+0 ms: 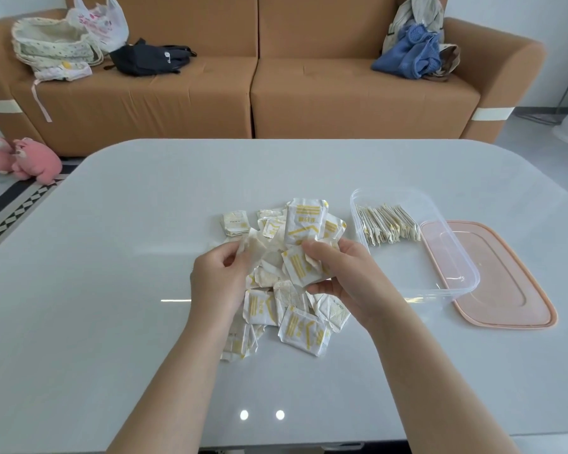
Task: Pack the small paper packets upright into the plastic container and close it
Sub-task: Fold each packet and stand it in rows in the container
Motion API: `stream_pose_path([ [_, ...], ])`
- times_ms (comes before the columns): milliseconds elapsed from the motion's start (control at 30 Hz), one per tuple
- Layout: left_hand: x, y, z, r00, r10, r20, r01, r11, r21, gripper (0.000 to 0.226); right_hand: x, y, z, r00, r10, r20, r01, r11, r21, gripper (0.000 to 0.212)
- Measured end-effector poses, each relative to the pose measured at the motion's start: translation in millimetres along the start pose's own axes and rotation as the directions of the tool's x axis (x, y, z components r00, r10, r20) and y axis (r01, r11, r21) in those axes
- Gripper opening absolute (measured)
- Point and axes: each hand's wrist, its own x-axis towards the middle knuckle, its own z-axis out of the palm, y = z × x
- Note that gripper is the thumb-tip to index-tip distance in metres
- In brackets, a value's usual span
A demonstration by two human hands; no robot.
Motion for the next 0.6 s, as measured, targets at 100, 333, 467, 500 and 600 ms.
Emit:
stream_pose_path([
  [100,-0.6,0.9,1.2,0.996,-0.047,0.071,0.049,0.998,-0.026,0.024,-0.1,0.9,0.2,1.0,0.011,0.028,-0.01,1.0,-0.027,0.019],
  [333,-3.0,8.0,2.3,0.965,-0.146,0.22,0.179,0.974,-0.137,0.016,1.8,2.6,-1.6,0.998,0.062,-0.003,-0.062,0.995,-0.077,0.019],
  [467,-5.0,7.2,4.3,0.944,-0.132,0.302,0.183,0.972,-0.147,0.016,2.6,5.7,1.0,0.994,0.105,-0.016,-0.106,0.984,-0.143,0.025],
  [500,-6.3,6.7,4.5,0.941,-0.117,0.316,0.168,0.976,-0.14,0.014,3.1,6.0,1.7,0.994,0.109,-0.017,-0.11,0.983,-0.147,0.026],
  [600,-6.9,4.4,4.7,0.957,-0.08,0.278,0.127,0.979,-0.156,0.009,4.2,4.7,2.3,0.993,0.115,-0.023,-0.117,0.984,-0.131,0.027],
])
